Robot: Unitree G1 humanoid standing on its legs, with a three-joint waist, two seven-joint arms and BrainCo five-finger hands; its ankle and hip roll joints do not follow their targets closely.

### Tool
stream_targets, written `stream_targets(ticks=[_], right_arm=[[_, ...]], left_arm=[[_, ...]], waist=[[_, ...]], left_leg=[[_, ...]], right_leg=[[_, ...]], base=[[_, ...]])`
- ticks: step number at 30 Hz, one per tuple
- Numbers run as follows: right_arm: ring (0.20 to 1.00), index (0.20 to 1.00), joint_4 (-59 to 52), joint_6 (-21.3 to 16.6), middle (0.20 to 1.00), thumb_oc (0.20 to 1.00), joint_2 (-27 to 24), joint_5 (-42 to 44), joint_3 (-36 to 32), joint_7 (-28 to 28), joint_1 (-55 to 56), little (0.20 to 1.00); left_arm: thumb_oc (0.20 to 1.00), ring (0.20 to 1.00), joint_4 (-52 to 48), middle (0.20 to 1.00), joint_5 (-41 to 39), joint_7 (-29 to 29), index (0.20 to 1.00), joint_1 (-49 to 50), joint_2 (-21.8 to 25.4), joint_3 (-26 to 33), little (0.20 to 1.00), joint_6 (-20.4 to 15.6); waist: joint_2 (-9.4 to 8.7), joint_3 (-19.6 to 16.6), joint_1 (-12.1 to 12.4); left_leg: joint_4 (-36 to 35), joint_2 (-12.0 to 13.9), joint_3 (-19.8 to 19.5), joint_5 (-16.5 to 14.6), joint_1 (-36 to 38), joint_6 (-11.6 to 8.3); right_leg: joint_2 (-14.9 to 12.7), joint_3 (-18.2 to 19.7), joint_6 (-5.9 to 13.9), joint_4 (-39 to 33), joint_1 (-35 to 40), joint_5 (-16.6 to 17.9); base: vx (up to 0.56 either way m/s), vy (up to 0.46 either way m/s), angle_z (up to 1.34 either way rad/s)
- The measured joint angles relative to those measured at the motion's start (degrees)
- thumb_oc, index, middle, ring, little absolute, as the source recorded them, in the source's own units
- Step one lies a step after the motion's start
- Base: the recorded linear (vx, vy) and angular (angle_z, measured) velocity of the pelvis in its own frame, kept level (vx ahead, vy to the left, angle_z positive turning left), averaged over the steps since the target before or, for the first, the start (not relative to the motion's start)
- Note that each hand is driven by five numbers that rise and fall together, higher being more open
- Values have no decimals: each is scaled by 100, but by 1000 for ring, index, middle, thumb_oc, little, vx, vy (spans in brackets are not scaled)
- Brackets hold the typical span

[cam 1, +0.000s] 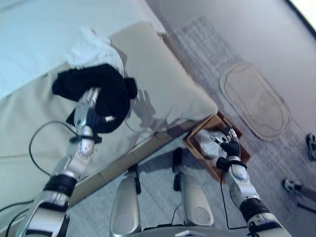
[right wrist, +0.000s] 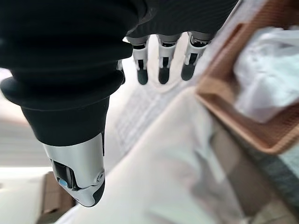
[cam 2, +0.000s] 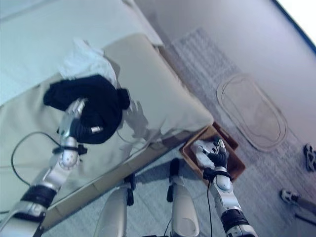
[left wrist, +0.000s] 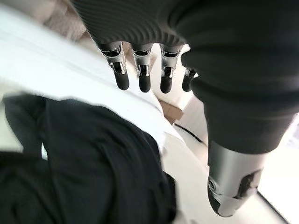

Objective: Pick up clothes into the bucket

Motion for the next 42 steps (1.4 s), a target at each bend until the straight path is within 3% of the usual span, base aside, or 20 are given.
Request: stream_targets(ticks=[6,14,18,30,31,32,33,42], right_arm=[[1000,1000,-408,-129,1000,1000,0,28,137,-87,-411,1000],[1000,1000,-613,-243,1000,1000,-188,27,312,-170,-659,1000],[1000,1000,-617,-245,1000,1000,-188,24,351,-177,-731,1000],[1000,1000,-625,-253,1000,1000,-254,28,510,-70,-859,1000],[1000,1000,-625,-253,1000,1000,-274,30,510,-52,-868,1000],[1000,1000,-625,-254,1000,1000,-284,31,510,-48,-870,1000],[1000,1000,-625,-254,1000,1000,-313,32,509,-47,-871,1000],[1000,1000,-612,-308,1000,1000,-356,50,509,37,-908,1000]], left_arm=[[1000,1000,214,1000,242,418,1000,-319,65,-117,1000,432],[1000,1000,813,1000,637,789,1000,-1027,518,-207,1000,925],[1000,1000,1157,1000,638,776,1000,-1458,902,-569,1000,954],[1000,1000,2149,1000,1087,196,1000,-2316,907,-1822,1000,1080],[457,457,2143,457,1090,92,457,-2368,910,-1850,457,1064],[357,357,2143,357,1089,36,357,-2384,913,-1851,357,1058],[200,200,2139,200,1090,-27,200,-2408,914,-1859,200,1044],[200,200,2105,200,1091,-217,200,-2573,918,-1994,200,802]], waist=[[-58,202,-31],[-81,213,-163],[-85,211,-261],[-103,208,-469],[-103,208,-463],[-103,208,-466],[-103,208,-466],[-103,208,-473]], left_leg=[[513,91,-174,-90,-794,-78],[755,113,-299,-112,-1343,-70],[865,108,-346,-120,-1558,-65],[1164,90,-350,-186,-1916,-27],[1167,84,-349,-190,-1916,-29],[1165,80,-348,-192,-1916,-31],[1160,71,-349,-193,-1925,-32],[1233,27,-337,-219,-1990,-4]], right_leg=[[58,-53,-60,385,-685,213],[50,-142,-87,617,-1171,188],[38,-182,-83,672,-1328,180],[15,-112,-101,943,-1692,115],[3,-101,-92,953,-1702,101],[2,-97,-91,951,-1707,99],[-5,-91,-91,952,-1723,99],[-45,-58,-97,1007,-1782,93]], base=[[-70,9,5],[-28,1,4],[-8,6,3],[0,2,0],[0,0,0],[0,0,0],[0,0,0],[0,0,0]])
